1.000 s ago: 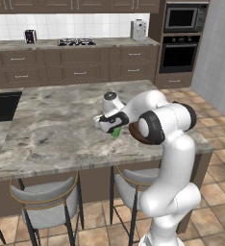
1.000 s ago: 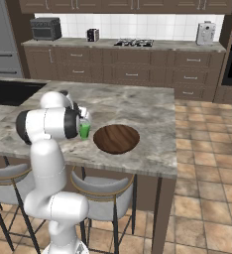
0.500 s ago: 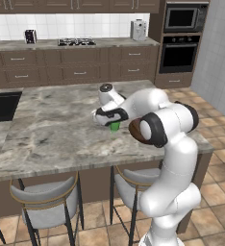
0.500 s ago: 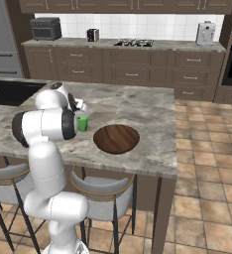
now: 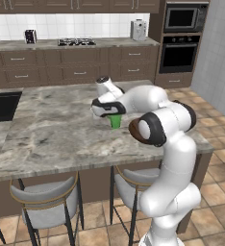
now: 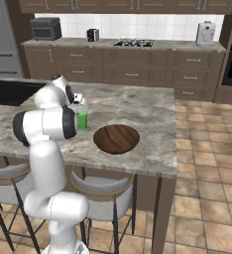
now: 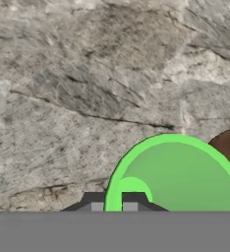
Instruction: Place the cup inside the bowl on the dining table and move the bowl to any counter.
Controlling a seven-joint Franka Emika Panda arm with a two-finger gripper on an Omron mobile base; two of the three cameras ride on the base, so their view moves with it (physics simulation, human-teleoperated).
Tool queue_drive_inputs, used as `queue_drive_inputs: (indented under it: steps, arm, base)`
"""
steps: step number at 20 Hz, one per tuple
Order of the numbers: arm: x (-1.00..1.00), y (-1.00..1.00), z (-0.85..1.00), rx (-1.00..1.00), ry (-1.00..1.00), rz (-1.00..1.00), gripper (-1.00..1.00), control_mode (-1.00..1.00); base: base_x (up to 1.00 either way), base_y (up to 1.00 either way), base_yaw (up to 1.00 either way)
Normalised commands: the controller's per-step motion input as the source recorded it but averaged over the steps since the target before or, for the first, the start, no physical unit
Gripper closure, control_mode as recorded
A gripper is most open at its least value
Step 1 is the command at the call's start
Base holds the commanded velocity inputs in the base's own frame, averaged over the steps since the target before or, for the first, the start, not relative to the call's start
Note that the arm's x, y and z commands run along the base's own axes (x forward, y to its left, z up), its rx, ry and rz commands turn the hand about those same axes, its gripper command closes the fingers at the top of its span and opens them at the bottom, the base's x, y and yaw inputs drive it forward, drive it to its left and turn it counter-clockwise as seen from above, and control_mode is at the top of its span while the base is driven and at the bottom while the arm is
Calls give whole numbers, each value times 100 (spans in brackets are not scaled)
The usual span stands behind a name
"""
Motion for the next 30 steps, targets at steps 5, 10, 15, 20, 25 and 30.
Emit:
queue_drive_inputs:
  steps: [5,10,15,20,25,30]
  arm:
    - [0,-1,18,-3,12,0,100,-100]
    - [0,-17,11,-2,7,0,100,-100]
    - [0,-26,0,-1,4,0,100,-100]
    - [0,-29,0,-1,0,0,100,-100]
    - [0,-32,0,0,0,0,100,-100]
    - [0,-42,0,0,0,0,100,-100]
  base:
    - [0,0,0]
    - [0,0,0]
    - [0,0,0]
    - [0,0,0]
    - [0,0,0]
    - [0,0,0]
